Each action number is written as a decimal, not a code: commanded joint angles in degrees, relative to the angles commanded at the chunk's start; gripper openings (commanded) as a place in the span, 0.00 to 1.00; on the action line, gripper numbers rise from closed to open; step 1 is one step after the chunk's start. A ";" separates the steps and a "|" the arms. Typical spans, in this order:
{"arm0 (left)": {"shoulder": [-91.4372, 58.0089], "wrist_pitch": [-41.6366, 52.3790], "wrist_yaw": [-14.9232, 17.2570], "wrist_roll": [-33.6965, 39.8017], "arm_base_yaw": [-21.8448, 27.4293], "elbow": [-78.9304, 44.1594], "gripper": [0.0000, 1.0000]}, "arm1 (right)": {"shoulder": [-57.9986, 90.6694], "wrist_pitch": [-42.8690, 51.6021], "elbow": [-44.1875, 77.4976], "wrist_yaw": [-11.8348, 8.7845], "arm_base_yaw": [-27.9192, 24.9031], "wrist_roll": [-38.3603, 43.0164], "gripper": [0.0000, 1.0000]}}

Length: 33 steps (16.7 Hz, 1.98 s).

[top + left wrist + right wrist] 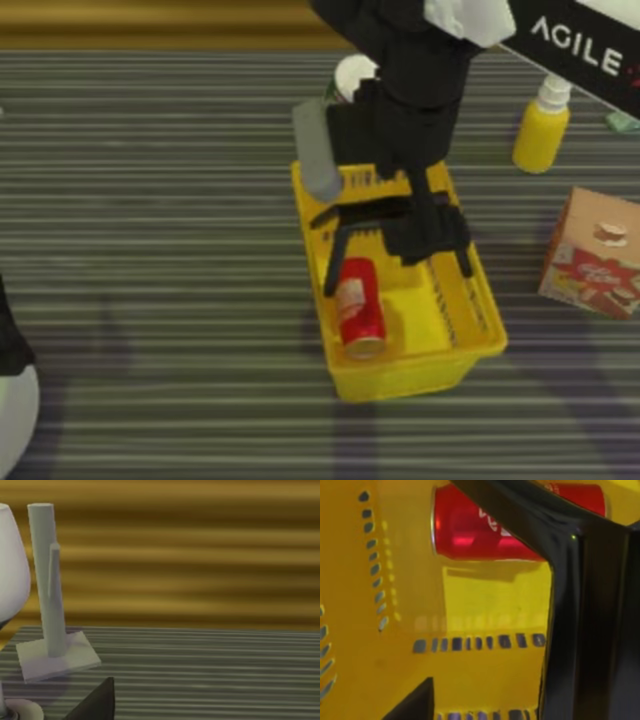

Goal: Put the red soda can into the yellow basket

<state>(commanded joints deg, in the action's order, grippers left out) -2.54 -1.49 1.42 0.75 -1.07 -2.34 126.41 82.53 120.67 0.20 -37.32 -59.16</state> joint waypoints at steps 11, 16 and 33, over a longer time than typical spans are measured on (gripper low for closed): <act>2.54 1.49 -1.42 -0.75 -0.07 2.34 1.00 | 2.24 -0.19 0.32 0.00 -0.67 -1.23 1.00; 2.54 1.49 -1.42 -0.75 -0.07 2.34 1.00 | 1.92 -3.30 -3.11 -0.01 -0.77 -1.13 1.00; 2.54 1.49 -1.42 -0.75 -0.07 2.34 1.00 | 1.92 -3.30 -3.11 -0.01 -0.77 -1.13 0.00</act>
<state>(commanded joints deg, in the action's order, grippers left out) 0.00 0.00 0.00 0.00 -1.15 0.00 128.33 79.23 117.57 0.20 -38.09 -60.29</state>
